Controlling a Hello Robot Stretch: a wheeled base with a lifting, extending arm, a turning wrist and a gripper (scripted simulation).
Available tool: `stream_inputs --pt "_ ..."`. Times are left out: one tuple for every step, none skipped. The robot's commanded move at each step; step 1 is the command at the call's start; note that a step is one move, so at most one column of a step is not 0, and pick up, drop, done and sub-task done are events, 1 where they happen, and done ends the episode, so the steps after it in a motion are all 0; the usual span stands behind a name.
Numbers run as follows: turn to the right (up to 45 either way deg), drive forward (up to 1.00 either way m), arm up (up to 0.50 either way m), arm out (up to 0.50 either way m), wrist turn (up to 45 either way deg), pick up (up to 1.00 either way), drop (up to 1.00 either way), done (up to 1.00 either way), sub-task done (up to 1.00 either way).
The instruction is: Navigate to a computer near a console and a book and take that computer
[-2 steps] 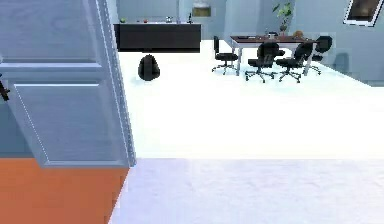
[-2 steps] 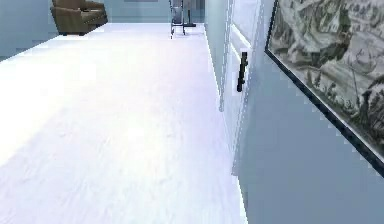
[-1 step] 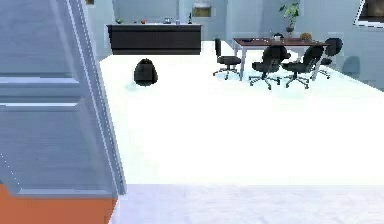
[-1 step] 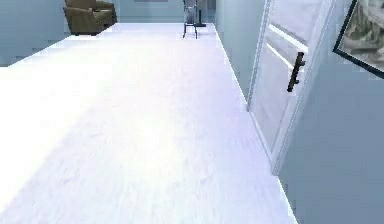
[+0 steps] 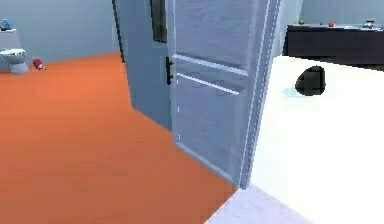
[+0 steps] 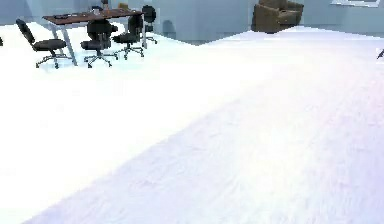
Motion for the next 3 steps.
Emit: stream_inputs --pt "-33.0 0.0 0.0 0.0 0.0 0.0 0.0 0.0 0.0" --pt "0.0 1.0 0.0 0.0 0.0 0.0 0.0 0.0 0.0" --pt "0.0 1.0 0.0 0.0 0.0 0.0 0.0 0.0 0.0"
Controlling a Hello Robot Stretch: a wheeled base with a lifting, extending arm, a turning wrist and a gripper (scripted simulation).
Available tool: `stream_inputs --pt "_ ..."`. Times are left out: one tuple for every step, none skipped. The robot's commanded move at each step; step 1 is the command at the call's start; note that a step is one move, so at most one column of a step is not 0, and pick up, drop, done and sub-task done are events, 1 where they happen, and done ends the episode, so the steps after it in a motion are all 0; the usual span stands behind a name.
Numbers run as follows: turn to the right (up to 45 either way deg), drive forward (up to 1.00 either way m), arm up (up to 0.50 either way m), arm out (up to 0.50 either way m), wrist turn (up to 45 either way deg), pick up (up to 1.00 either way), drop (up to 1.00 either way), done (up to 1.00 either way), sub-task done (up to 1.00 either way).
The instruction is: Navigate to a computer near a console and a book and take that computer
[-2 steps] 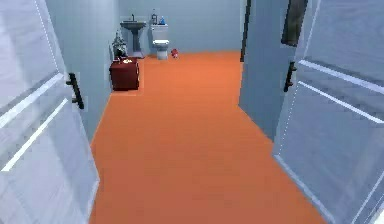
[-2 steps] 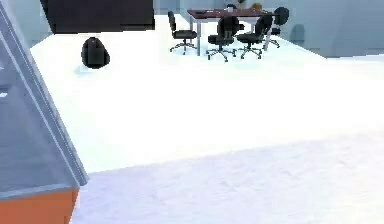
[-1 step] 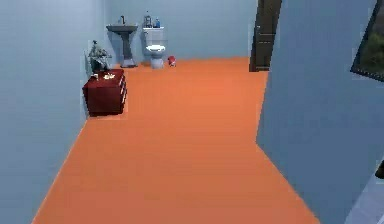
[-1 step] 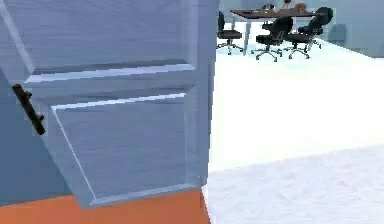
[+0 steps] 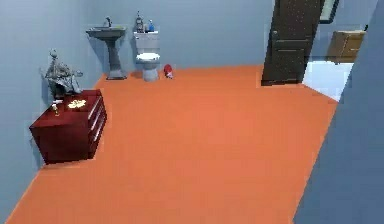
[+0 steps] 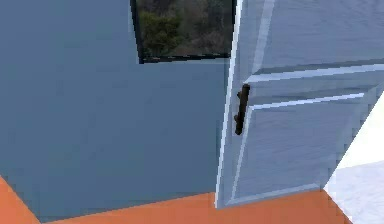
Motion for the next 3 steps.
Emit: stream_inputs --pt "-3.0 0.0 0.0 0.0 0.0 0.0 0.0 0.0 0.0" --pt "0.0 1.0 0.0 0.0 0.0 0.0 0.0 0.0 0.0" --pt "-3.0 0.0 0.0 0.0 0.0 0.0 0.0 0.0 0.0"
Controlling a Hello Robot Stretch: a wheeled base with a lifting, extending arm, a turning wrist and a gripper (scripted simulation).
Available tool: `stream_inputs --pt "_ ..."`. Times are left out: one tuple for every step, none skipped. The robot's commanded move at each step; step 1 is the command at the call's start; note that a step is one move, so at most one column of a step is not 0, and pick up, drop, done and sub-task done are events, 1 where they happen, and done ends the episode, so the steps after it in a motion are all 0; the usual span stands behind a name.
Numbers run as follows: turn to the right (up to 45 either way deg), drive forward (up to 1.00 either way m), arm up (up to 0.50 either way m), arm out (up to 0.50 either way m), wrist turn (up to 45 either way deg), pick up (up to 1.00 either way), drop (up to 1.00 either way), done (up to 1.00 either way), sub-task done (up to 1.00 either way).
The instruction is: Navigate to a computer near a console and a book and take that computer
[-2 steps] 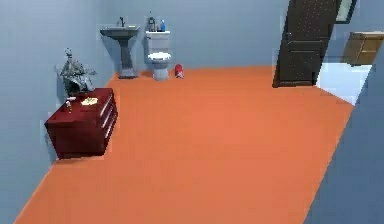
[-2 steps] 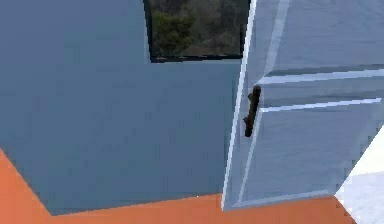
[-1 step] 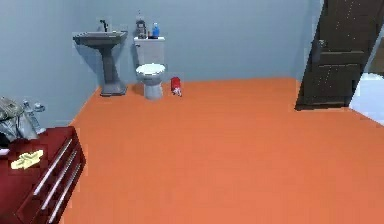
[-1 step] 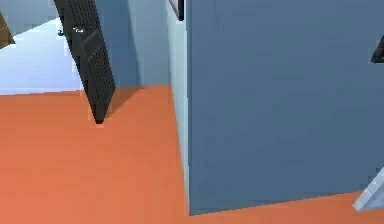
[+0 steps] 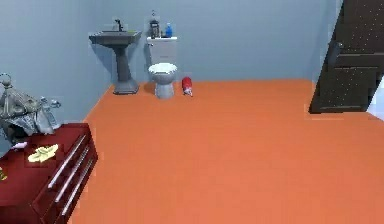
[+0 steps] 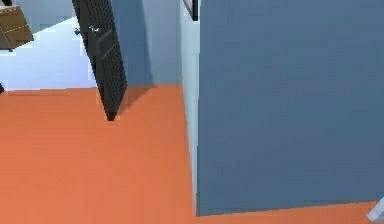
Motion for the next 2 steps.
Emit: stream_inputs --pt "0.0 0.15 0.0 0.0 0.0 0.0 0.0 0.0 0.0" --pt "45.0 0.0 0.0 0.0 0.0 0.0 0.0 0.0 0.0"
